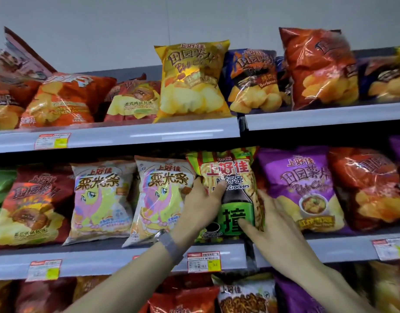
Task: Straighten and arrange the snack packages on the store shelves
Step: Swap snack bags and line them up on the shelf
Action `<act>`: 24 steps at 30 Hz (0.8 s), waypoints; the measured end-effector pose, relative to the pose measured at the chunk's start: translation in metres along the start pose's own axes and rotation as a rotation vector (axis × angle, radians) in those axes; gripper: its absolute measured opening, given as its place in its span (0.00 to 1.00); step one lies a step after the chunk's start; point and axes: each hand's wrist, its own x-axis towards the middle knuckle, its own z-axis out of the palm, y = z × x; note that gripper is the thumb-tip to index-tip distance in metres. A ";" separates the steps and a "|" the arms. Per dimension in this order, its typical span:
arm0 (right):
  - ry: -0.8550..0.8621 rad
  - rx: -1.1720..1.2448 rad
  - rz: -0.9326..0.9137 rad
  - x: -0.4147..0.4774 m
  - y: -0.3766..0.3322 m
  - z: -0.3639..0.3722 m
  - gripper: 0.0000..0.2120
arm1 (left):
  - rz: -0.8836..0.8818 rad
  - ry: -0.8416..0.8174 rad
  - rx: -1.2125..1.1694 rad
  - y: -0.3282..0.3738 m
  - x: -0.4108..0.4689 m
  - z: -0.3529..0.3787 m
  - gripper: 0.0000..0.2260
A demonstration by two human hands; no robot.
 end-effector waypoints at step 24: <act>-0.012 -0.231 -0.028 -0.040 0.008 -0.033 0.27 | 0.413 -0.070 0.514 -0.005 -0.089 -0.056 0.16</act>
